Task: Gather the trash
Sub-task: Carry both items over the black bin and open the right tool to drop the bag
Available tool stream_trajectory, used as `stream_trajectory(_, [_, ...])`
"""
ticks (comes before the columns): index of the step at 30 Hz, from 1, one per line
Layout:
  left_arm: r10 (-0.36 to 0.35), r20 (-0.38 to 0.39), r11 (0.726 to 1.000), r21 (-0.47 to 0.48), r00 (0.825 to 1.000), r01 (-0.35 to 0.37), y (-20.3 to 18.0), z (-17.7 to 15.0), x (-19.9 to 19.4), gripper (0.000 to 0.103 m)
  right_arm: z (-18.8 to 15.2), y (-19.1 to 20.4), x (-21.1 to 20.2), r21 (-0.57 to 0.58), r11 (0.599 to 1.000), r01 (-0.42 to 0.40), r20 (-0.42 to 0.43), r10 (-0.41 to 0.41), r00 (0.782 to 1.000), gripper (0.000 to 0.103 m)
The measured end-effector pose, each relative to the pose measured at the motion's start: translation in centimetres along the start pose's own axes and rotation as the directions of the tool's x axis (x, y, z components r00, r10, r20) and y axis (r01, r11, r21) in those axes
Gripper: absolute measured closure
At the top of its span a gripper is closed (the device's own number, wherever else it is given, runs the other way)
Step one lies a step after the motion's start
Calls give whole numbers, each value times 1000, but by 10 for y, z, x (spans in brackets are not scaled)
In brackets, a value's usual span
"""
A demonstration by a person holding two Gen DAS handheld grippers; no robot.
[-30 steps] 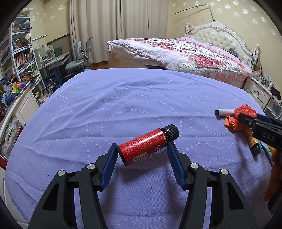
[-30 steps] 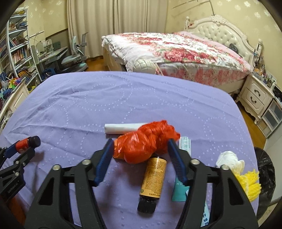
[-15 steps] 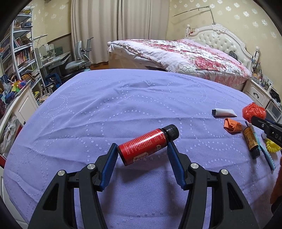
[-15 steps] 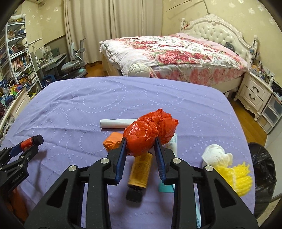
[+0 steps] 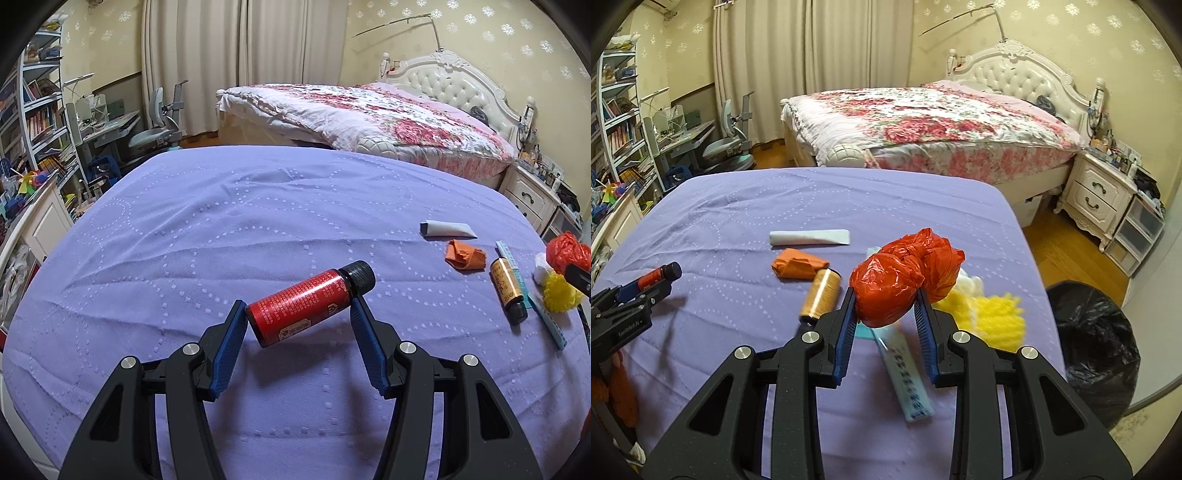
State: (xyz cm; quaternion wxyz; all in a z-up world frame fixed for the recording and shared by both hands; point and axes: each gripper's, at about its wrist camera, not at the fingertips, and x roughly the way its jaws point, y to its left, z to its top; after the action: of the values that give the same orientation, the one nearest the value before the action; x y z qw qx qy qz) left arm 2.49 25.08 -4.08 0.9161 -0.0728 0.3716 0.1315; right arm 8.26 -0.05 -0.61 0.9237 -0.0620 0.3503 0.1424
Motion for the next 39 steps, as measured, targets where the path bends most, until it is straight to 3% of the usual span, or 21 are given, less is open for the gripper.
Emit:
stream_trajectory(17, [-92, 3, 992, 87, 996, 91, -67, -18, -23, 46, -34, -59, -40, 101, 992, 69, 28, -73, 997, 73])
stream_trajectory(27, [-140, -2, 979, 147, 990, 139, -114, -18, -28, 46, -51, -95, -43, 155, 980, 123, 16, -126, 992, 74])
stream_trajectory(39, [-234, -21, 942, 243, 972, 232, -197, -15, -29, 46, -63, -151, -39, 242, 951, 194, -7, -198, 980, 75])
